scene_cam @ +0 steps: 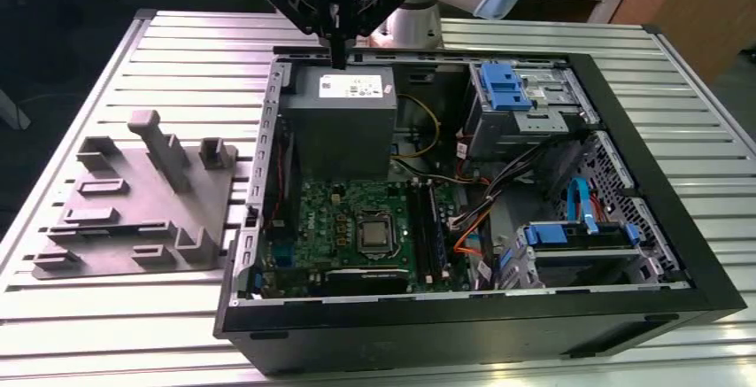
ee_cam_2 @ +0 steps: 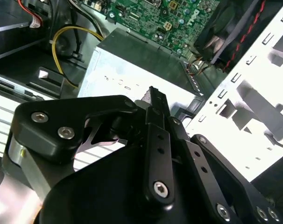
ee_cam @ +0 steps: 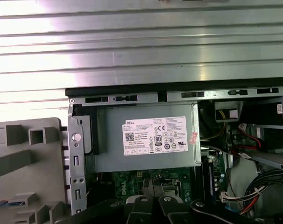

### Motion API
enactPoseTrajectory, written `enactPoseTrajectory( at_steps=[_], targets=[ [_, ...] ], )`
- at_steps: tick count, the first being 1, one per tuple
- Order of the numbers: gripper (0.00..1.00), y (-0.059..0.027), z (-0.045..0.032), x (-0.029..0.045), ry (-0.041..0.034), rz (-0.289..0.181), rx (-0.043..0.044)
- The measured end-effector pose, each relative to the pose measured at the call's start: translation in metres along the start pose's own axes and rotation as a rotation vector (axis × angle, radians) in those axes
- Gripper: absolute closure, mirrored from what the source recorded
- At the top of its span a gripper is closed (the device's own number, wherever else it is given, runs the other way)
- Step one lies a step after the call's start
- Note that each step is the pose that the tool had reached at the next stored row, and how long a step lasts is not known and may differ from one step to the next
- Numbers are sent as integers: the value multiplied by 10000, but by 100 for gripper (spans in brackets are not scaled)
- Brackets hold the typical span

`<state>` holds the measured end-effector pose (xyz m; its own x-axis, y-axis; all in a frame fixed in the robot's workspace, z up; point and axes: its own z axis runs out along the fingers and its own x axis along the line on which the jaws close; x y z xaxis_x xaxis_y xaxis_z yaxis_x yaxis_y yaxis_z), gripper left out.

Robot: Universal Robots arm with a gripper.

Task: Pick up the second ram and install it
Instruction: 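Reach for the second ram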

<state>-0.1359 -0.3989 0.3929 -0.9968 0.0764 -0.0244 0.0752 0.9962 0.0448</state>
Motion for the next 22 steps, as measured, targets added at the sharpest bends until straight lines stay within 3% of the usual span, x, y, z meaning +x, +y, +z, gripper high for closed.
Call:
enactPoseTrajectory(
  at_steps=[6,22],
  targets=[
    [90,-9,7,117,0,-3,0],
    [90,-49,24,624,-1,-2,0]
  ],
)
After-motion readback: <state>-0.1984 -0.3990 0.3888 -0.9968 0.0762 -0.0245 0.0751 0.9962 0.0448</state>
